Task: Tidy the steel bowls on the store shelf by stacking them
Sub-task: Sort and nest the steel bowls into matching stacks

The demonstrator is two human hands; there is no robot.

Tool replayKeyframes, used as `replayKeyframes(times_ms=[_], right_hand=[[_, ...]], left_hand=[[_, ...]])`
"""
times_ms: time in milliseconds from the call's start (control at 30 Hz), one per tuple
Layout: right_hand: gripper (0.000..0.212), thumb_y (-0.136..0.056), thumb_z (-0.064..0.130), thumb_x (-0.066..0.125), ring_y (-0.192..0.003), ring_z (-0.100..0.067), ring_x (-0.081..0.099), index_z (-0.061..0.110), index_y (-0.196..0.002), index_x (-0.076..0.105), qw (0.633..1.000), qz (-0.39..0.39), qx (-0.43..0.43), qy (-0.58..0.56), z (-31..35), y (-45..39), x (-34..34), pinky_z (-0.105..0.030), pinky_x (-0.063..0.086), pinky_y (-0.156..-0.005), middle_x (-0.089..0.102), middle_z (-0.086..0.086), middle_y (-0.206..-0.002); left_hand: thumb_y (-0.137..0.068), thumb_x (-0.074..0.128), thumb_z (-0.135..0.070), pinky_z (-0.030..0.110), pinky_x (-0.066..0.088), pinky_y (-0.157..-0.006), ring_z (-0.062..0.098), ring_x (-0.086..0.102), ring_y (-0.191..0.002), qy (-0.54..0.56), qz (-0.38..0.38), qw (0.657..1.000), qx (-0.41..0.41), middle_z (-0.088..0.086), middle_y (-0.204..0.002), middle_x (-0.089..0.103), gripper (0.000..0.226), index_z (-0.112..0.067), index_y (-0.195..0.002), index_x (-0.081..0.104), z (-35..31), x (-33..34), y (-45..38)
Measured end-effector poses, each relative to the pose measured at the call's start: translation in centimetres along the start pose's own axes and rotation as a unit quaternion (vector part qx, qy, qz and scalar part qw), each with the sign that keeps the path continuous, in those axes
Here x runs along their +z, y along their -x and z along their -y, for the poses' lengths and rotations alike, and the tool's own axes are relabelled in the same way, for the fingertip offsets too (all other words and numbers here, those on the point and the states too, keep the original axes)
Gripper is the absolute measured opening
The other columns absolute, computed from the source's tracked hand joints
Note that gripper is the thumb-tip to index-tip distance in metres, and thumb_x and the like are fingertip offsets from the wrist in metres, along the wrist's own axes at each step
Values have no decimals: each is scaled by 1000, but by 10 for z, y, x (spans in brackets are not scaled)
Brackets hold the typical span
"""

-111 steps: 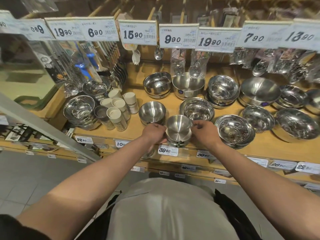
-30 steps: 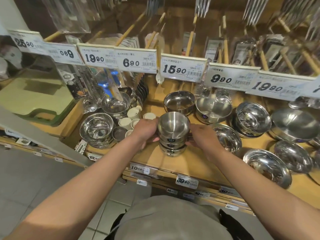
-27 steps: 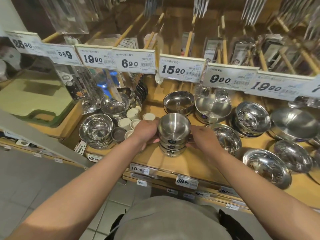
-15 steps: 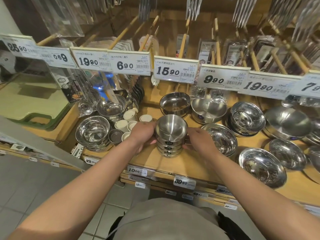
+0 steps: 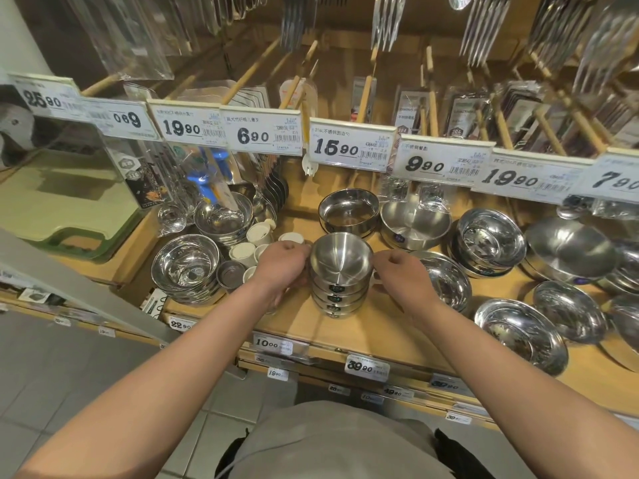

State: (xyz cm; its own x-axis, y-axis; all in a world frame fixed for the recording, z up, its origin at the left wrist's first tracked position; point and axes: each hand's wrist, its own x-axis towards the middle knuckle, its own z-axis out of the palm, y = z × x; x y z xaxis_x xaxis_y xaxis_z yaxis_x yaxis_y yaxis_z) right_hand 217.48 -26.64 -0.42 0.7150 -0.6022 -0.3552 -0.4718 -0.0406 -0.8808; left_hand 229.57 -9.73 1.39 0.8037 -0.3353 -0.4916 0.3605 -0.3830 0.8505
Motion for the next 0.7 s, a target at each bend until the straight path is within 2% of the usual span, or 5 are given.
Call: replayKeyframes(times_ms=[133, 233, 333, 567, 700], right_hand=[[33, -91, 33, 60, -56, 0, 63, 1, -87, 69, 1000, -8, -13, 9, -2, 1, -6, -33, 61, -70, 64, 13, -61], [32, -94, 31, 56, -57, -5, 61, 8, -73, 64, 998, -31, -37, 28, -1, 5, -20, -32, 53, -64, 62, 9, -62], [28, -97, 31, 55, -58, -7, 59, 12, -82, 69, 997, -62, -46, 13, 1, 12, -45, -24, 50, -59, 63, 6, -65], [22, -98, 33, 56, -95, -31, 69, 21, -93, 75, 990, -132, -27, -50, -6, 39, -121, -47, 57, -90, 73, 0, -87], [22, -95, 33, 58, -89, -18, 70, 20, -96, 75, 985, -166, 9, -46, -30, 57, -158, -37, 55, -83, 75, 3, -88]], left_hand=[[-91, 58, -26, 24, 39, -52, 21, 51, -61, -13, -9, 1000, 16, 12, -72, 57, 16, -14, -80, 60, -4, -6, 6], [-88, 58, -22, 30, 42, -57, 22, 55, -62, -18, -35, 999, 30, 10, -68, 61, 17, -14, -77, 67, -14, -11, 11], [-94, 56, -21, 34, 48, -59, 22, 57, -63, -22, -40, 997, 62, 9, -70, 64, 20, -8, -85, 69, -29, -14, 18], [-97, 60, -24, 33, 58, -77, 17, 71, -85, -55, 31, 991, 121, 0, -95, 76, 16, -23, -98, 76, -60, 15, 53], [-98, 61, -22, 19, 52, -53, 12, 68, -68, -53, 125, 985, 110, -1, -80, 75, 14, -17, -94, 74, -61, 66, 67]])
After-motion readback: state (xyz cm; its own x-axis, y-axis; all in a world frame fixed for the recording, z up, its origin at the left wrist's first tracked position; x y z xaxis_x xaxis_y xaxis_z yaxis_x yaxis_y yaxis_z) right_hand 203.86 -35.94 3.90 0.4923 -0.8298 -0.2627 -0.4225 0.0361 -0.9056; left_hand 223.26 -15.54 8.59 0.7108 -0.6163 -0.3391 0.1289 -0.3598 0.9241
